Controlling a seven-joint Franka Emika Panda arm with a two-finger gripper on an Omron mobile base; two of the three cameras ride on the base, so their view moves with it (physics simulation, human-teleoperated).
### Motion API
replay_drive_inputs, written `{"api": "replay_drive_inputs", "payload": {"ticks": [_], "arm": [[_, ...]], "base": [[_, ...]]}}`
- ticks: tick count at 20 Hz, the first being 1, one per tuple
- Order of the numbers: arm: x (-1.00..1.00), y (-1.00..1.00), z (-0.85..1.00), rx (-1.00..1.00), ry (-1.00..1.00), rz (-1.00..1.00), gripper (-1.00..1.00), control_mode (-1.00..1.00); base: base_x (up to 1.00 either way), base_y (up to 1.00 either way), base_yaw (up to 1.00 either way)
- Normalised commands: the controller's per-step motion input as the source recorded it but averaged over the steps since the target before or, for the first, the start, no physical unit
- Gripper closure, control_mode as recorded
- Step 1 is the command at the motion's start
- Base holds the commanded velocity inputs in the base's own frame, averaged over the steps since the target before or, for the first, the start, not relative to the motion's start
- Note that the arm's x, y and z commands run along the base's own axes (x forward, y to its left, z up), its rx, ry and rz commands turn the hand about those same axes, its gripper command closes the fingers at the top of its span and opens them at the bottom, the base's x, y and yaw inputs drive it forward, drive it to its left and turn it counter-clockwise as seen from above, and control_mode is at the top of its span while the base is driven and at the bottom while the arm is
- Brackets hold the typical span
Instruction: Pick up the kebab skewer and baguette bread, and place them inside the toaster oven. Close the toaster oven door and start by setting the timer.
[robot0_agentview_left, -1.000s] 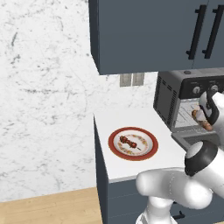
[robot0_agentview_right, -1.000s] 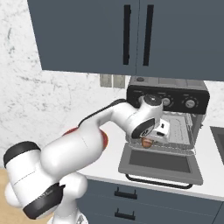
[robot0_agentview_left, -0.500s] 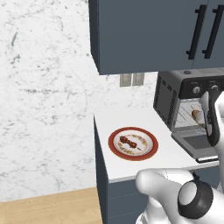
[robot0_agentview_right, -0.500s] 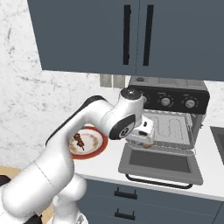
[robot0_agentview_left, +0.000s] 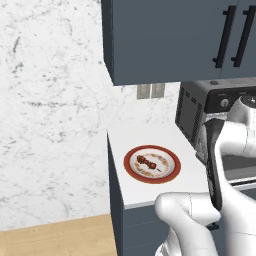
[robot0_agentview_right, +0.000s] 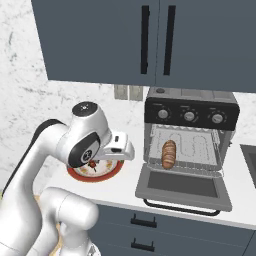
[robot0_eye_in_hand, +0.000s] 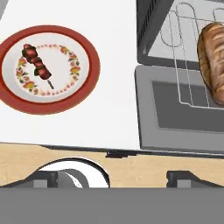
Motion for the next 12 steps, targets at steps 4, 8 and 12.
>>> {"api": "replay_drive_inputs", "payload": {"ticks": [4,8,12], "arm": [[0.00,0.94,-0.12,-0.06,0.00,0.22,-1.00,-1.00],[0.08,0.27,-0.25,-0.03,0.00,0.16,-1.00,-1.00],[0.16,0.26,-0.34,0.00,0.00,0.15,-1.00,-1.00]], "base": [[0.00,0.00,0.00],[0.00,0.00,0.00],[0.00,0.00,0.00]]}}
